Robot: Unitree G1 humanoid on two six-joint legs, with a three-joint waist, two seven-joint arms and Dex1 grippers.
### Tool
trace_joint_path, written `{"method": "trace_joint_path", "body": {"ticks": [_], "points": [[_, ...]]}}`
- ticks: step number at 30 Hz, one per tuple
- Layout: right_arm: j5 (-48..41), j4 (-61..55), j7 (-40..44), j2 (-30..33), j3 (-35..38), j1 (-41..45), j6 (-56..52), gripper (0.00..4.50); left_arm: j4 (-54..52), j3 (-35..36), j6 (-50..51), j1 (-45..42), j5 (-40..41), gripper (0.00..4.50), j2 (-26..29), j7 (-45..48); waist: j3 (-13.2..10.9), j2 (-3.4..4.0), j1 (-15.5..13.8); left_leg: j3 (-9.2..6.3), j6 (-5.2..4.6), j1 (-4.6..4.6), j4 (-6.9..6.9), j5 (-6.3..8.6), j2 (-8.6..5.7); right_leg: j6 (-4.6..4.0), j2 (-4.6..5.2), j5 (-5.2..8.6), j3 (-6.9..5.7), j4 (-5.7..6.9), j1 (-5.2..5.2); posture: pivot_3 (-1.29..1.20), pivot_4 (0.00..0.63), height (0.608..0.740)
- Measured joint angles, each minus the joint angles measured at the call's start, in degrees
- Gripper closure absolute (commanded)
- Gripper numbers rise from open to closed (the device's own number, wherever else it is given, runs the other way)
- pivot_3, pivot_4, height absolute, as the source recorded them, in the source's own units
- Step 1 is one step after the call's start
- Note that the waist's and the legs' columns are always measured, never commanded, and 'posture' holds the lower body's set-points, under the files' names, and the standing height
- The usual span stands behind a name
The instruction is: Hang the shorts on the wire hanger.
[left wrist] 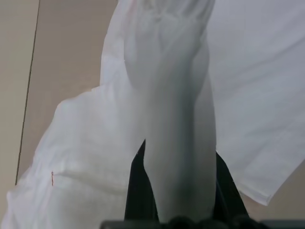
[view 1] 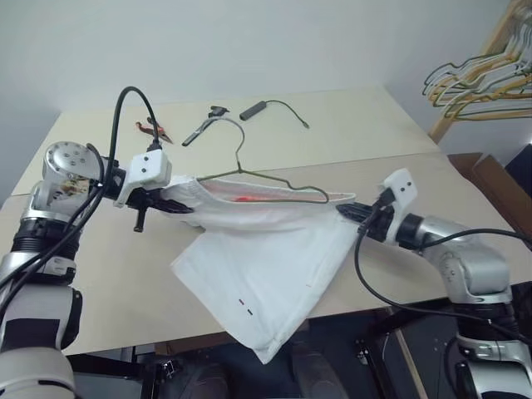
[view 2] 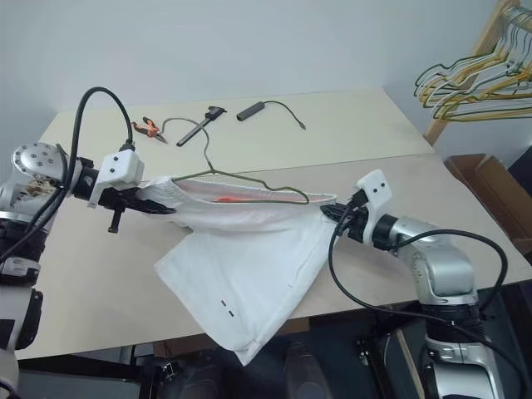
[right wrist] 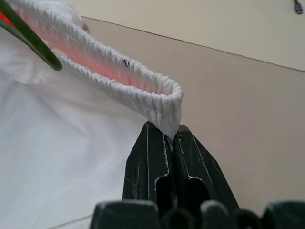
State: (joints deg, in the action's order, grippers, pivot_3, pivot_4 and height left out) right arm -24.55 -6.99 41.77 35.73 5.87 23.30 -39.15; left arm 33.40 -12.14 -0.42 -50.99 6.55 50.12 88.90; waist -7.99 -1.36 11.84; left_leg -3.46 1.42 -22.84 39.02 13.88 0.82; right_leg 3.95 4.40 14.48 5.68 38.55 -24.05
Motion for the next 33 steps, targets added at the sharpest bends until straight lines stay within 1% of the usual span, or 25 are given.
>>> {"method": "trace_joint_path", "body": {"ticks": [3, 6, 10, 12, 15, 18, 21, 24, 28, 29, 31, 33], "points": [[-0.7, -0.5, 1.4, 1.8, 0.1, -0.6, 0.3, 4.46, 0.0, 0.1, 0.9, 0.0, 0.2, 4.5, -0.3, -1.3, 0.0, 0.0, 0.0, 0.0, 0.0, 0.0, 0.0, 0.0, 0.0, 0.0, 0.0, 0.0, 0.0, 0.0, 0.01, -0.13, 0.098, 0.74], [-1.0, -0.9, 1.7, 2.2, 0.1, -1.4, 0.9, 4.46, -0.1, 0.3, 2.7, 0.1, 0.3, 4.5, -0.6, -2.6, 0.0, 0.0, 0.0, 0.0, 0.0, 0.0, 0.0, 0.0, -0.01, 0.0, 0.0, 0.0, 0.0, 0.0, 0.01, -0.13, 0.097, 0.74], [-1.6, -1.2, 1.9, 3.4, 0.3, -1.4, 1.3, 4.46, -1.6, 0.4, 3.1, 3.4, 0.3, 4.5, -0.7, -2.8, 0.0, 0.0, 0.1, 0.02, 0.0, 0.01, -0.01, 0.0, 0.01, 0.0, 0.0, 0.0, 0.02, 0.01, -0.01, -0.14, 0.096, 0.74], [-1.8, -1.7, 2.0, 3.8, 0.6, -1.4, 1.4, 4.46, -1.5, 0.1, 2.8, 4.6, 0.0, 4.5, -0.7, -2.7, 0.0, 0.0, 0.0, 0.01, 0.0, 0.0, -0.01, 0.0, 0.01, 0.0, 0.0, 0.0, 0.01, 0.01, -0.01, -0.14, 0.097, 0.74], [-2.4, -2.0, 2.2, 4.2, 0.6, -1.3, 1.4, 4.46, -1.5, -0.2, -0.4, 5.0, -0.9, 4.5, -0.2, -1.9, 0.0, 0.0, -0.1, 0.02, 0.0, 0.0, 0.0, 0.0, 0.0, 0.0, 0.01, 0.0, 0.01, -0.01, 0.01, -0.14, 0.1, 0.74], [-2.6, -2.1, 2.4, 4.7, 0.6, -1.1, 1.6, 4.46, -1.6, -0.9, -2.4, 5.0, -3.1, 4.5, 0.2, -2.3, 0.0, 0.0, -0.1, 0.03, 0.0, 0.01, -0.01, 0.0, 0.0, 0.0, 0.01, 0.0, 0.01, -0.02, 0.01, -0.14, 0.099, 0.74], [-2.7, -3.6, 3.2, 5.8, 0.6, -0.2, 1.8, 4.46, -1.4, -2.7, -2.5, 5.0, -6.8, 4.5, -0.1, -5.7, 0.0, -0.01, -0.1, 0.02, 0.0, 0.0, -0.01, 0.0, 0.0, 0.01, 0.0, 0.0, 0.01, -0.02, 0.01, -0.14, 0.1, 0.74], [-2.8, -7.0, 3.7, 6.3, 0.5, 0.3, 2.1, 4.46, -1.5, -3.1, -2.0, 5.0, -8.5, 4.5, -1.8, -7.3, 0.0, -0.01, -0.1, 0.02, 0.0, -0.01, -0.01, 0.0, 0.01, 0.01, 0.0, 0.01, 0.01, -0.03, 0.01, -0.15, 0.1, 0.74], [-2.6, -10.1, 3.8, 6.3, -0.8, 1.2, 2.2, 4.46, -1.9, -3.3, -0.6, 4.9, -8.6, 4.5, -5.0, -8.0, 0.0, -0.01, -0.1, 0.02, 0.0, -0.04, 0.0, 0.0, 0.0, 0.01, 0.0, 0.01, 0.01, -0.05, 0.0, -0.15, 0.098, 0.74], [-2.2, -10.7, 3.7, 6.3, -1.4, 1.2, 2.2, 3.92, -2.3, -3.2, -0.1, 4.8, -8.6, 4.5, -5.6, -8.3, 0.0, -0.01, -0.1, 0.02, 0.0, -0.04, 0.0, 0.0, 0.0, 0.01, 0.0, 0.01, 0.01, -0.05, -0.01, -0.16, 0.098, 0.74], [-1.1, -12.0, 3.4, 6.3, -3.3, 1.7, 2.3, 3.36, -3.3, -3.2, 0.8, 4.4, -8.6, 4.5, -6.9, -8.3, 0.0, -0.01, -0.1, 0.02, 0.0, -0.04, -0.01, 0.0, 0.0, 0.01, 0.0, 0.01, 0.01, -0.05, -0.01, -0.16, 0.097, 0.74], [-0.3, -12.3, 3.1, 6.3, -3.8, 2.2, 2.3, 2.67, -3.8, -3.0, 1.4, 3.8, -8.5, 4.5, -7.5, -8.3, 0.0, -0.01, 0.0, 0.02, 0.0, -0.04, 0.0, 0.0, 0.0, 0.01, 0.0, 0.01, 0.01, -0.05, -0.01, -0.16, 0.097, 0.74]]}}
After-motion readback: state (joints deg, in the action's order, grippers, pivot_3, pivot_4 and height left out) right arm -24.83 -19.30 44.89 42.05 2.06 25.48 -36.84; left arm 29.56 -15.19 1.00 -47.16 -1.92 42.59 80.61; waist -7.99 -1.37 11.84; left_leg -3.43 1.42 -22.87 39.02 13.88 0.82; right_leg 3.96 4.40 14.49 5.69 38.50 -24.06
